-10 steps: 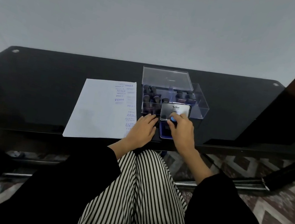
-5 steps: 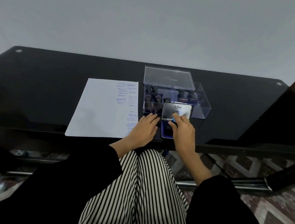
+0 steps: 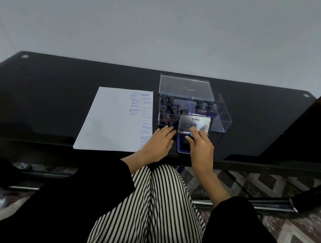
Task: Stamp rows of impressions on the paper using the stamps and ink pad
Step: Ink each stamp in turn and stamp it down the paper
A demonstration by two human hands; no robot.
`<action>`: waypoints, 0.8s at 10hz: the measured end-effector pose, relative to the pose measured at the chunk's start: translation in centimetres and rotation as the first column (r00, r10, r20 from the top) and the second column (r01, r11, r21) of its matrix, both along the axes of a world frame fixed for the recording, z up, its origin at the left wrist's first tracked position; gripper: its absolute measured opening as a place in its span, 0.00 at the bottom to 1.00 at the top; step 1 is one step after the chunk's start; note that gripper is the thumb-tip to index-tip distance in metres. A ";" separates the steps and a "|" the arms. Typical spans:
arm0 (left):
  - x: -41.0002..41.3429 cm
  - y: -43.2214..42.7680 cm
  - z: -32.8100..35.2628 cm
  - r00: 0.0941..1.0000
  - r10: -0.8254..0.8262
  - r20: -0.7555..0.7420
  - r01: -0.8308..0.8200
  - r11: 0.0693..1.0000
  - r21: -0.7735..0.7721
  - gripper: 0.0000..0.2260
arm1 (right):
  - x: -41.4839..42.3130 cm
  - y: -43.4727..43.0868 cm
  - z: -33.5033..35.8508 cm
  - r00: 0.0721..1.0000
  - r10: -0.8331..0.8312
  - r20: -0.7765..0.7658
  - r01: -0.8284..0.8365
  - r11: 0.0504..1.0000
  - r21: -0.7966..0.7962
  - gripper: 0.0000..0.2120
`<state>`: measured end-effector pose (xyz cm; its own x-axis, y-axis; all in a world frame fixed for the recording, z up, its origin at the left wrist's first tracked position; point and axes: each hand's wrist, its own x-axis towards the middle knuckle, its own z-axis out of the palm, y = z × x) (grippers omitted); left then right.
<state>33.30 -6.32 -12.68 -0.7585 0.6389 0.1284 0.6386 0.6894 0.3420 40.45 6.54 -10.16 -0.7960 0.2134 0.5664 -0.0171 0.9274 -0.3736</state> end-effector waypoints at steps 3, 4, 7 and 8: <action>0.0 0.0 -0.1 1.000 0.000 -0.011 0.000 1.000 0.004 0.21 | -0.5 0.2 0.4 0.999 -0.009 0.047 0.011 0.999 -0.053 0.11; 0.0 0.0 0.0 1.000 -0.003 -0.013 0.003 1.000 0.001 0.21 | -0.6 0.3 0.5 0.998 -0.014 0.060 0.018 0.998 -0.057 0.11; -0.2 -0.3 1.5 0.999 -0.023 0.045 0.021 0.999 0.040 0.20 | -0.8 0.2 1.3 0.990 -0.017 0.138 0.027 0.997 -0.074 0.10; -0.6 -1.1 3.2 0.997 -0.022 0.068 0.012 0.989 0.144 0.15 | -1.5 0.6 2.1 0.968 -0.036 0.248 0.048 0.998 -0.043 0.10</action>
<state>32.71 -7.41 -9.50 -0.7579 0.6305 0.1674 0.6212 0.6192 0.4804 38.93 7.11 -8.02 -0.8999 0.2719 0.3410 0.1199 0.9060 -0.4060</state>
